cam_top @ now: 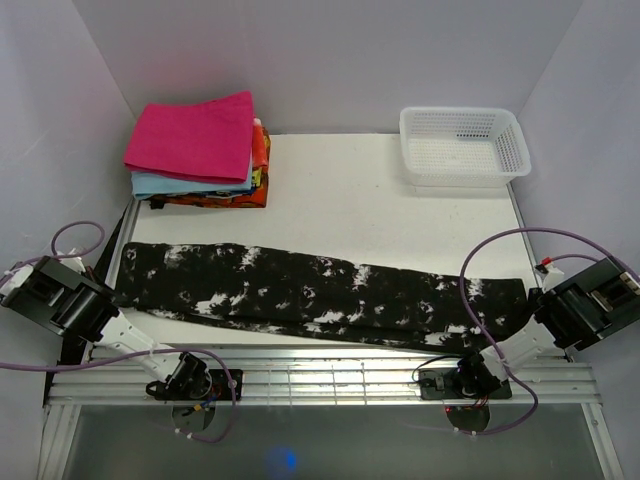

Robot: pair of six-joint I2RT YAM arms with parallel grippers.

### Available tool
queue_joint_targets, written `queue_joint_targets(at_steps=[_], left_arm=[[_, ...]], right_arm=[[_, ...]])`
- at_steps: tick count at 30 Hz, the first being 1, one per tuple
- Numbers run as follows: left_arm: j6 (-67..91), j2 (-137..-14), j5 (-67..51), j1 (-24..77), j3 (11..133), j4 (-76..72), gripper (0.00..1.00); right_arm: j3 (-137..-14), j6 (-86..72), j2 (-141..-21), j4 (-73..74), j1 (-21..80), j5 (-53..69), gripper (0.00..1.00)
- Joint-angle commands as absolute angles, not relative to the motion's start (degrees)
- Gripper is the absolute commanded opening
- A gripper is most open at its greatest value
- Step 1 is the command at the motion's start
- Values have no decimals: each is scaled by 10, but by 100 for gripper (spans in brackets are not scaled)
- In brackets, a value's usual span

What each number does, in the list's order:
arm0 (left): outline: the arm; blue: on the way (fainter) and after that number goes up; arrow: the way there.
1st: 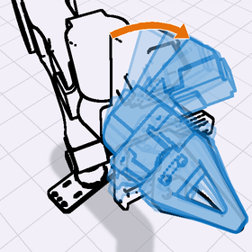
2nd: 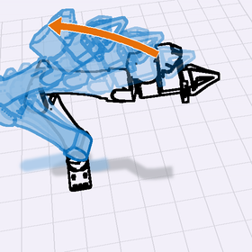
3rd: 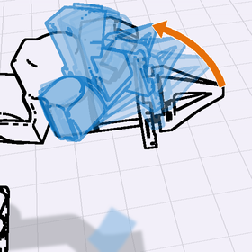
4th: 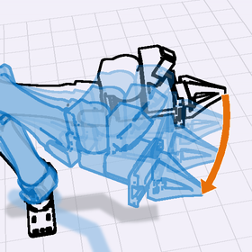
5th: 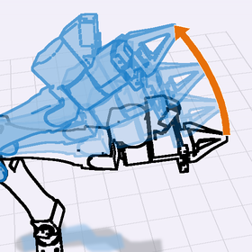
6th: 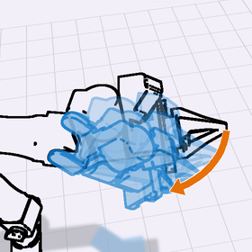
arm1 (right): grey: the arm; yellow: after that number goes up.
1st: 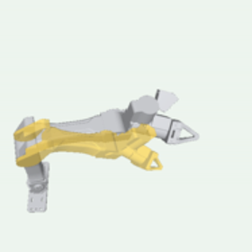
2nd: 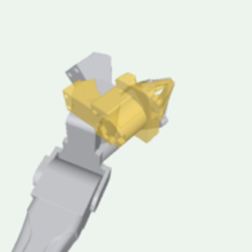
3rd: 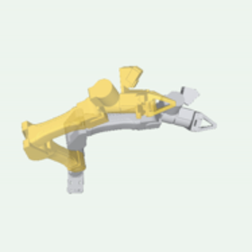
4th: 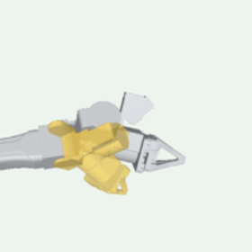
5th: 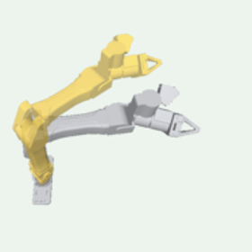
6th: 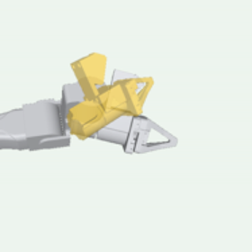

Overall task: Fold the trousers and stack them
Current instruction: Fold the trousers

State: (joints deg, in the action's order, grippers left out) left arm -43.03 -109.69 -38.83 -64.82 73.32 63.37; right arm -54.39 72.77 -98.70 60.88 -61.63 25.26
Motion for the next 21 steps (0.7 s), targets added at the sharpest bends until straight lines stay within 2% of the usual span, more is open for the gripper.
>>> queue_joint_targets(at_steps=[1,4,7,15,21], left_arm=[[-427,-1104,-398,-676,745,581,0],[-416,-1103,-412,-671,747,590,0],[-407,-1095,-424,-665,720,589,0],[-368,-1085,-448,-663,652,576,0],[-324,-1074,-447,-656,618,551,0]], right_arm=[[-647,694,-1034,553,-649,252,8],[-721,662,-1063,569,-643,271,8],[-726,637,-1071,551,-630,277,8],[-582,500,-979,404,-568,308,8],[-511,425,-926,317,-479,264,8]])
